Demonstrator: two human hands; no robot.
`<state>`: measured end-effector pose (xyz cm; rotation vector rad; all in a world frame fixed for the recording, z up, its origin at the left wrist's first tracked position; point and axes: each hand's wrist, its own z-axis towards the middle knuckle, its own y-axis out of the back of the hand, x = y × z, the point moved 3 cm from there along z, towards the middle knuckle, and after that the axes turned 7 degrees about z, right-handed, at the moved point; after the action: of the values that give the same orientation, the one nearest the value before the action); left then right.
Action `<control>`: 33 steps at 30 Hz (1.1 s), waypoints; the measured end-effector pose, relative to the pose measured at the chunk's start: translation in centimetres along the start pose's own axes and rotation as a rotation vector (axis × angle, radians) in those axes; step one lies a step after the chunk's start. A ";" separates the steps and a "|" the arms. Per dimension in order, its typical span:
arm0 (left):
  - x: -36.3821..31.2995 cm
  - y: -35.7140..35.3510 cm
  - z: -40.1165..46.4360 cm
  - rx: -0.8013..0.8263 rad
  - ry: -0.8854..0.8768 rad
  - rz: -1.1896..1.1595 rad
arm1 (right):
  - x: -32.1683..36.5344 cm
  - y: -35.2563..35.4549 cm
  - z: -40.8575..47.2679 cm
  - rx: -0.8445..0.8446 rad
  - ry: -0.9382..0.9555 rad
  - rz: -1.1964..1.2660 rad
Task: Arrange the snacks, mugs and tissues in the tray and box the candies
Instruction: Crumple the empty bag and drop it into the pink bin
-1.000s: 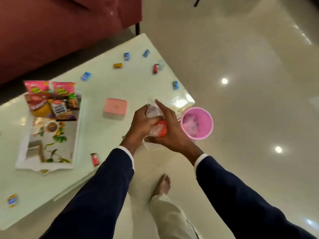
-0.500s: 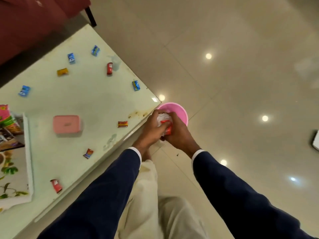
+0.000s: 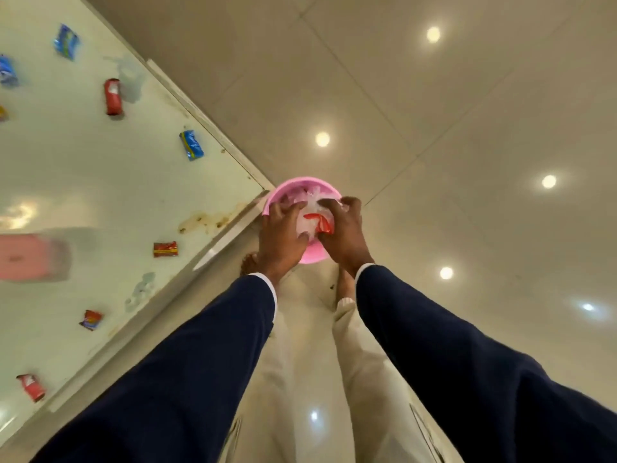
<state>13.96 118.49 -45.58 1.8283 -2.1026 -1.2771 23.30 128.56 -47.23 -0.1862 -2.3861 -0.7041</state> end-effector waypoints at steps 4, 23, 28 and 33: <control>1.5 -4.4 3.1 0.054 0.068 -0.302 | -2.7 -2.4 4.3 0.149 0.124 -0.210; 5.9 -8.2 7.0 0.097 -0.130 0.275 | -5.7 -5.2 10.7 0.346 0.456 -1.217; 6.3 -6.6 5.1 0.063 -0.168 0.440 | -4.0 -4.3 10.1 0.420 0.454 -1.231; 6.1 -4.3 2.5 0.119 -0.107 0.479 | -1.1 -1.1 7.1 0.412 0.536 -1.140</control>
<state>14.19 114.85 -52.61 1.1924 -2.5104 -1.1633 19.97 131.42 -53.04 1.4300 -1.8785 -0.5786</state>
